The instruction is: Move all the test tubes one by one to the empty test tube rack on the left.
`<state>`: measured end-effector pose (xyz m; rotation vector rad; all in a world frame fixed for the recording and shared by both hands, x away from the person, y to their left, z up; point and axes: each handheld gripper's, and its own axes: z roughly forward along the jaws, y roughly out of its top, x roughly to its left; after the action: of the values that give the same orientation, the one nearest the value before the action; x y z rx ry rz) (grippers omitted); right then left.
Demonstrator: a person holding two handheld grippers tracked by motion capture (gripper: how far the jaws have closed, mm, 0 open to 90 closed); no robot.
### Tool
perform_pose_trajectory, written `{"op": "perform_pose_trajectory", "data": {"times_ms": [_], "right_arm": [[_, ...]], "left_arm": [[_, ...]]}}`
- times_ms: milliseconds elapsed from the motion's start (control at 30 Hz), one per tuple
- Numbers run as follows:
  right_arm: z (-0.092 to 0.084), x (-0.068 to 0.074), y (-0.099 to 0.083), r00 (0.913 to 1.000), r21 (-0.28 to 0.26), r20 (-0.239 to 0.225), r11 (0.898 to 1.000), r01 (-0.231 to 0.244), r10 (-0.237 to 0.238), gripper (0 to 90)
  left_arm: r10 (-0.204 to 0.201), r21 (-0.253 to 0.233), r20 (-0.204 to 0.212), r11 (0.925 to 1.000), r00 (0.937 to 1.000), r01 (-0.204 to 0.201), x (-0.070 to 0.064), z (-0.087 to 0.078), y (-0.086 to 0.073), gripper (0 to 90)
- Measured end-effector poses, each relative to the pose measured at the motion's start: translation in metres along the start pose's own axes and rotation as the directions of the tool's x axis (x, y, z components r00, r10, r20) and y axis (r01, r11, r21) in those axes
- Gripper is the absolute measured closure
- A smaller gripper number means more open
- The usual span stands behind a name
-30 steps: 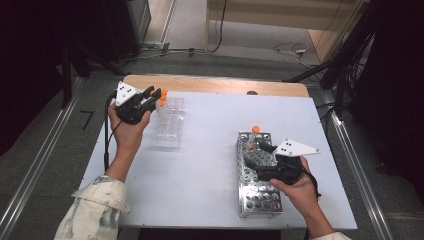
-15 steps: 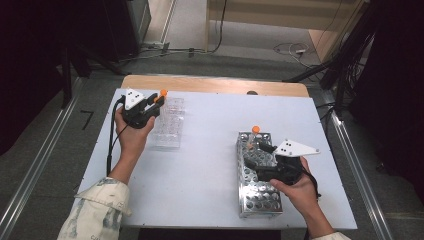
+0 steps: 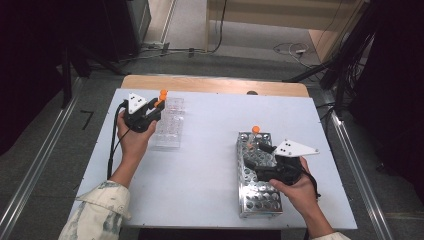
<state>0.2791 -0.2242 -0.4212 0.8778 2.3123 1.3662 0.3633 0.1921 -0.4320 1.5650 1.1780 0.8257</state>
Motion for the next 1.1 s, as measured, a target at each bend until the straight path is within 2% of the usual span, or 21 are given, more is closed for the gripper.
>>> {"op": "perform_pose_trajectory", "data": {"times_ms": [267,400,533,633,800,900,1100], "right_arm": [[0.001,-0.003,-0.002,0.9999,-0.003,0.017,1.000,-0.004,0.004,23.2],[0.004,-0.006,-0.003,0.9986,-0.009,0.051,1.000,-0.014,0.014,23.6],[0.009,-0.012,-0.003,0.9955,-0.019,0.093,1.000,-0.016,0.017,23.7],[0.016,-0.019,-0.004,0.9931,-0.025,0.116,1.000,-0.015,0.018,25.3],[0.025,-0.034,-0.007,0.9884,-0.045,0.147,0.999,-0.029,0.035,30.9],[0.030,-0.043,-0.009,0.9883,-0.057,0.143,0.997,-0.046,0.054,35.8],[0.040,-0.055,-0.010,0.9905,-0.068,0.133,0.997,-0.028,0.037,48.6]], "left_arm": [[-0.015,-0.011,0.012,0.9998,0.9998,0.015,-0.002,-0.004,0.003,52.5],[-0.017,0.000,0.007,0.9998,0.9998,0.017,-0.006,-0.009,0.003,40.2],[-0.034,0.000,-0.005,0.9994,0.9994,0.034,-0.014,-0.016,-0.001,33.4],[-0.064,0.002,0.007,0.9980,0.9979,0.064,-0.018,-0.021,-0.006,31.2],[-0.046,0.006,0.028,0.9989,0.9986,0.046,-0.028,-0.030,-0.010,30.9],[-0.038,0.000,0.040,0.9993,0.9985,0.038,-0.037,-0.035,-0.013,30.8],[-0.020,0.005,0.071,0.9998,0.9973,0.020,-0.052,-0.043,-0.019,29.7]]}}
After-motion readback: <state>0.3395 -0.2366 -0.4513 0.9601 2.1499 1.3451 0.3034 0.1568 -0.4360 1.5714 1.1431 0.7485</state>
